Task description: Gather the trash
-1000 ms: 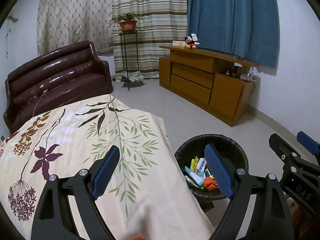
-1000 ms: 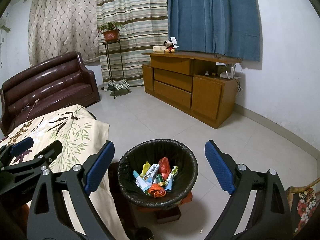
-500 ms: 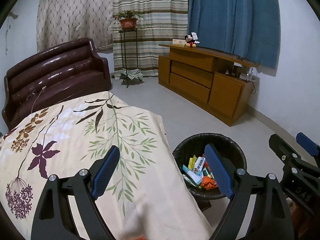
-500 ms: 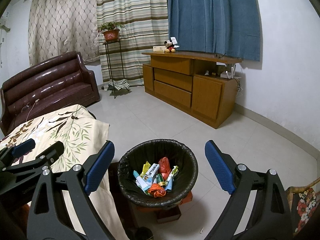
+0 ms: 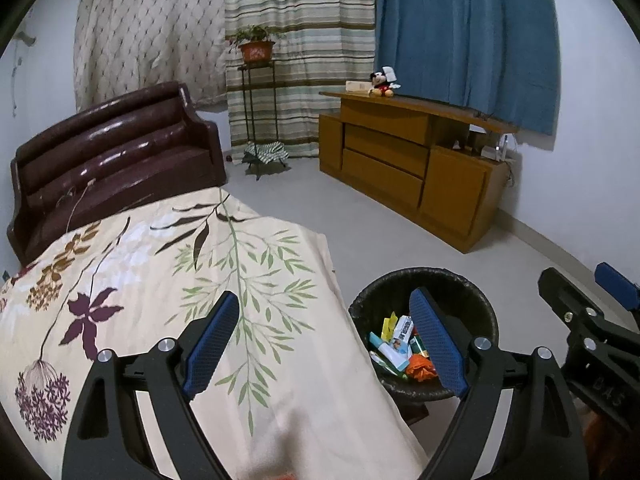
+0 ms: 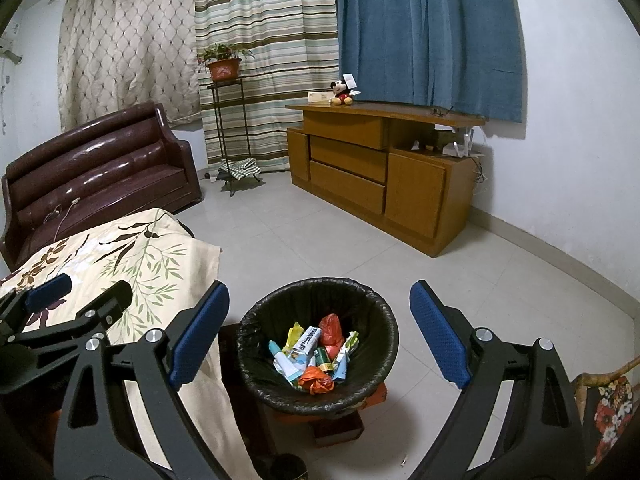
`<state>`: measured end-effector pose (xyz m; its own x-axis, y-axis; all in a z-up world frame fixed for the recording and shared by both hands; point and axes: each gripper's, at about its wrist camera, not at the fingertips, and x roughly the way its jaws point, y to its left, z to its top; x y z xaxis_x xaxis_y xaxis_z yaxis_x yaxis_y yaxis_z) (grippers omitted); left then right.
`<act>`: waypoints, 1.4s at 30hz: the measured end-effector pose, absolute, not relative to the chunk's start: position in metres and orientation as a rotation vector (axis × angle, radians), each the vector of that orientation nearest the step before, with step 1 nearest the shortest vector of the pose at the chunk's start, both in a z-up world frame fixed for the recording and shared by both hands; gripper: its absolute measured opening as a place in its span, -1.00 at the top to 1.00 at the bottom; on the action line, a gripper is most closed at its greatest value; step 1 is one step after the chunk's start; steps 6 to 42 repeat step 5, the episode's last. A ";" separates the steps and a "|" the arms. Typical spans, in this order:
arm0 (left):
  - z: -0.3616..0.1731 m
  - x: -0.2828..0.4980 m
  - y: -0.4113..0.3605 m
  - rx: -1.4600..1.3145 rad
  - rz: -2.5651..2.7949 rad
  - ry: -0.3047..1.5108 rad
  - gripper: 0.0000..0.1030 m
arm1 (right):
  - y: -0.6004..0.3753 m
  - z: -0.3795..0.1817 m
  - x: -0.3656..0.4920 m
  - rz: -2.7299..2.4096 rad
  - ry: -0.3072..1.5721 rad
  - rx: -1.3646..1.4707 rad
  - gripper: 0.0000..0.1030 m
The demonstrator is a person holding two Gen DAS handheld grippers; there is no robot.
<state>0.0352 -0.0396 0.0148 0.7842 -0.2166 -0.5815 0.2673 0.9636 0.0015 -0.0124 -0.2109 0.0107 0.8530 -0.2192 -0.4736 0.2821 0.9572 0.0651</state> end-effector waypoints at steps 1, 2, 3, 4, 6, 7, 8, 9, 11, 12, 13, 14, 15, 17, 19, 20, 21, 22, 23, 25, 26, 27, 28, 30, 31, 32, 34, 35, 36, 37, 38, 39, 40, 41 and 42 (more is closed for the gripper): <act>0.014 0.036 -0.038 0.080 -0.259 0.622 -0.64 | -0.211 0.011 -0.012 -0.265 0.481 0.133 -0.74; 0.013 0.037 -0.037 0.078 -0.256 0.624 -0.64 | -0.211 0.011 -0.012 -0.265 0.482 0.133 -0.74; 0.013 0.037 -0.036 0.076 -0.253 0.627 -0.64 | -0.211 0.011 -0.012 -0.264 0.481 0.133 -0.74; 0.013 0.038 -0.035 0.075 -0.252 0.629 -0.64 | -0.211 0.011 -0.013 -0.264 0.481 0.132 -0.74; 0.013 0.039 -0.034 0.074 -0.251 0.631 -0.64 | -0.211 0.011 -0.012 -0.264 0.481 0.133 -0.74; 0.013 0.039 -0.034 0.074 -0.251 0.631 -0.64 | -0.211 0.011 -0.012 -0.264 0.481 0.133 -0.74; 0.013 0.039 -0.034 0.074 -0.251 0.631 -0.64 | -0.211 0.011 -0.012 -0.264 0.481 0.133 -0.74; 0.013 0.039 -0.034 0.074 -0.251 0.631 -0.64 | -0.211 0.011 -0.012 -0.264 0.481 0.133 -0.74; 0.013 0.039 -0.034 0.074 -0.251 0.631 -0.64 | -0.211 0.011 -0.012 -0.264 0.481 0.133 -0.74; 0.013 0.039 -0.034 0.074 -0.251 0.631 -0.64 | -0.211 0.011 -0.012 -0.264 0.481 0.133 -0.74; 0.013 0.039 -0.034 0.074 -0.251 0.631 -0.64 | -0.211 0.011 -0.012 -0.264 0.481 0.133 -0.74; 0.013 0.039 -0.034 0.074 -0.251 0.631 -0.64 | -0.211 0.011 -0.012 -0.264 0.481 0.133 -0.74; 0.013 0.039 -0.034 0.074 -0.251 0.631 -0.64 | -0.211 0.011 -0.012 -0.264 0.481 0.133 -0.74; 0.013 0.039 -0.034 0.074 -0.251 0.631 -0.64 | -0.211 0.011 -0.012 -0.264 0.481 0.133 -0.74; 0.013 0.039 -0.034 0.074 -0.251 0.631 -0.64 | -0.211 0.011 -0.012 -0.264 0.481 0.133 -0.74; 0.013 0.039 -0.034 0.074 -0.251 0.631 -0.64 | -0.211 0.011 -0.012 -0.264 0.481 0.133 -0.74; 0.013 0.039 -0.034 0.074 -0.251 0.631 -0.64 | -0.211 0.011 -0.012 -0.264 0.481 0.133 -0.74; 0.013 0.039 -0.034 0.074 -0.251 0.631 -0.64 | -0.211 0.011 -0.012 -0.264 0.481 0.133 -0.74; 0.013 0.039 -0.034 0.074 -0.251 0.631 -0.64 | -0.211 0.011 -0.012 -0.264 0.481 0.133 -0.74; 0.013 0.039 -0.034 0.074 -0.251 0.631 -0.64 | -0.211 0.011 -0.012 -0.264 0.481 0.133 -0.74; 0.013 0.039 -0.034 0.074 -0.251 0.631 -0.64 | -0.211 0.011 -0.012 -0.264 0.481 0.133 -0.74; 0.013 0.039 -0.034 0.074 -0.251 0.631 -0.64 | -0.211 0.011 -0.012 -0.264 0.481 0.133 -0.74; 0.013 0.039 -0.034 0.074 -0.251 0.631 -0.64 | -0.211 0.011 -0.012 -0.264 0.481 0.133 -0.74; 0.013 0.039 -0.034 0.074 -0.251 0.631 -0.64 | -0.211 0.011 -0.012 -0.264 0.481 0.133 -0.74; 0.013 0.039 -0.034 0.074 -0.251 0.631 -0.64 | -0.211 0.011 -0.012 -0.264 0.481 0.133 -0.74; 0.013 0.039 -0.034 0.074 -0.251 0.631 -0.64 | -0.211 0.011 -0.012 -0.264 0.481 0.133 -0.74; 0.013 0.039 -0.034 0.074 -0.251 0.631 -0.64 | -0.211 0.011 -0.012 -0.264 0.481 0.133 -0.74; 0.013 0.039 -0.034 0.074 -0.251 0.631 -0.64 | -0.211 0.011 -0.012 -0.264 0.481 0.133 -0.74; 0.013 0.039 -0.034 0.074 -0.251 0.631 -0.64 | -0.211 0.011 -0.012 -0.264 0.481 0.133 -0.74; 0.013 0.039 -0.034 0.074 -0.251 0.631 -0.64 | -0.211 0.011 -0.012 -0.264 0.481 0.133 -0.74; 0.013 0.039 -0.034 0.074 -0.251 0.631 -0.64 | -0.211 0.011 -0.012 -0.264 0.481 0.133 -0.74; 0.013 0.039 -0.034 0.074 -0.251 0.631 -0.64 | -0.211 0.011 -0.012 -0.264 0.481 0.133 -0.74; 0.013 0.039 -0.034 0.074 -0.251 0.631 -0.64 | -0.211 0.011 -0.012 -0.264 0.481 0.133 -0.74; 0.013 0.039 -0.034 0.074 -0.251 0.631 -0.64 | -0.211 0.011 -0.012 -0.264 0.481 0.133 -0.74; 0.013 0.039 -0.034 0.074 -0.251 0.631 -0.64 | -0.211 0.011 -0.012 -0.264 0.481 0.133 -0.74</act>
